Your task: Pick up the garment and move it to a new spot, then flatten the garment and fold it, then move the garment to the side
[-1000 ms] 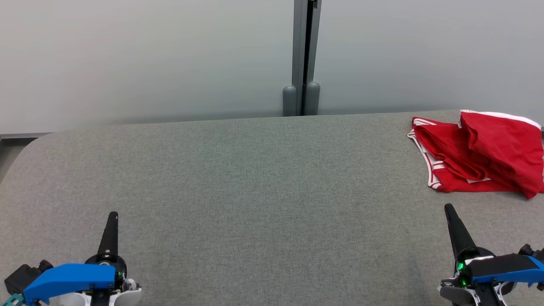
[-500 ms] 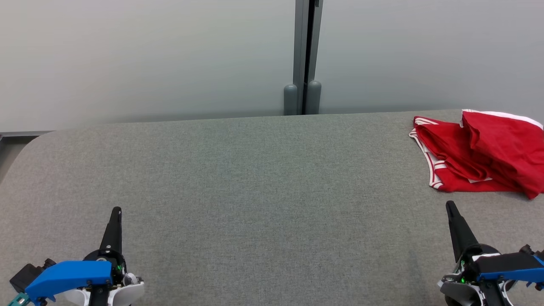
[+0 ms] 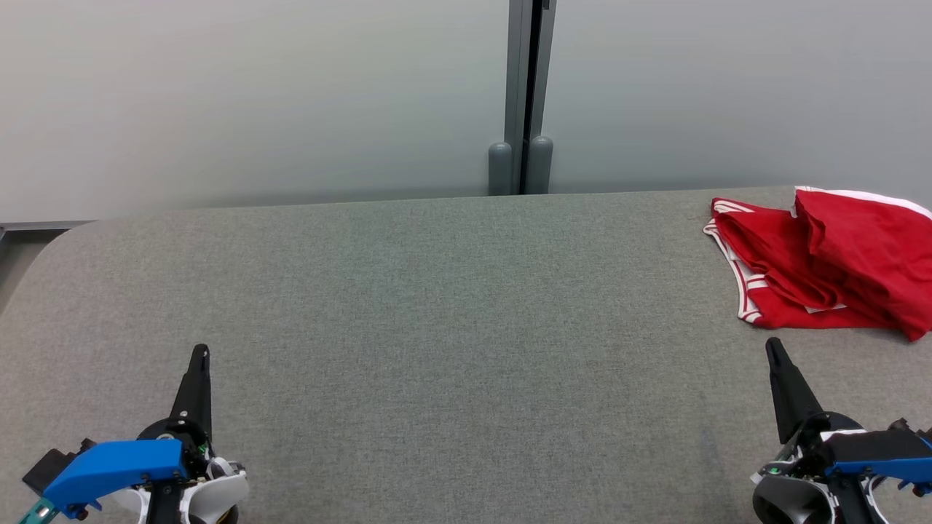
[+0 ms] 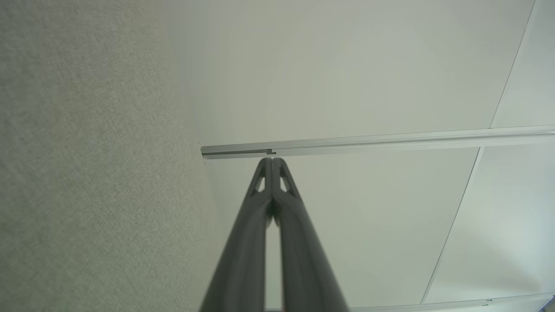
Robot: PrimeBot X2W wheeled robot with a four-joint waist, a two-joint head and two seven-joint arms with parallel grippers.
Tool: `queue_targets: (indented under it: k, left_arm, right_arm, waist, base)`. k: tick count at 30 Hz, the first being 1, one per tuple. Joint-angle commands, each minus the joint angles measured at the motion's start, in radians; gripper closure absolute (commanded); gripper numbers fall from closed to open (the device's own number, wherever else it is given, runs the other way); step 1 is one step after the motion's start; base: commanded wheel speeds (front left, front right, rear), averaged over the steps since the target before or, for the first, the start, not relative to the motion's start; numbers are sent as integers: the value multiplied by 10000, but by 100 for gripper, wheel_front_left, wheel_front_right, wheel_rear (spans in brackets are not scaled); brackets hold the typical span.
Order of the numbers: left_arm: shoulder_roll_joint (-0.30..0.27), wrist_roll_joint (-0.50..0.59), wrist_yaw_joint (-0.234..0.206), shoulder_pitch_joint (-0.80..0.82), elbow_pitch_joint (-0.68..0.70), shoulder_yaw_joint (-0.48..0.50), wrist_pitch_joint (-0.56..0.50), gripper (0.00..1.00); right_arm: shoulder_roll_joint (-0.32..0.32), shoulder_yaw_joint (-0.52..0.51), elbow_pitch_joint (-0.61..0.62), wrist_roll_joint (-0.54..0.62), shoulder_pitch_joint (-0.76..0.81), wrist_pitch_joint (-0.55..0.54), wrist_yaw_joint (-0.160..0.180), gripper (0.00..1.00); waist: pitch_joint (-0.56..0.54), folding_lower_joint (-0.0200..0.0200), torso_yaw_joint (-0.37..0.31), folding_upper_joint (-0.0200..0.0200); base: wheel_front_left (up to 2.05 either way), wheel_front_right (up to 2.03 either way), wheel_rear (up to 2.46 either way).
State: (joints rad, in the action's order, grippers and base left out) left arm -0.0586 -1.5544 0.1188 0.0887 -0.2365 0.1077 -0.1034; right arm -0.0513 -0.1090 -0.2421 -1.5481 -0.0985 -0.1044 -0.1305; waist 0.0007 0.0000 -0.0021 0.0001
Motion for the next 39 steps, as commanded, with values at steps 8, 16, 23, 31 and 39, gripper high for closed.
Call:
queue_targets:
  k: [8, 16, 23, 31, 39]
  left_arm:
    - [95, -622, 181, 262, -115, 70, -119, 100]
    - [96, -601, 158, 269, -110, 72, -122, 100]
    - [97, -599, 158, 269, -109, 75, -124, 100]
    - [99, -595, 158, 269, -108, 77, -126, 100]
    - [100, -593, 158, 269, -107, 80, -128, 100]
  right_arm:
    - [17, -75, -44, -681, -170, -121, -4, 100]
    - [16, -72, -41, -659, -170, -123, -4, 100]
    - [17, -71, -39, -660, -167, -122, -4, 100]
    - [17, -70, -39, -660, -158, -121, -4, 100]
    - [17, -70, -39, -661, -156, -121, -4, 100]
  waist:
    - [22, 0, 19, -1]
    - [23, 0, 21, -1]
    - [23, 0, 21, -1]
    - [23, 0, 21, -1]
    - [23, 0, 21, -1]
  base:
    - [0, 0, 0]
    - [0, 0, 0]
    - [0, 0, 0]
    - [0, 0, 0]
    - [0, 0, 0]
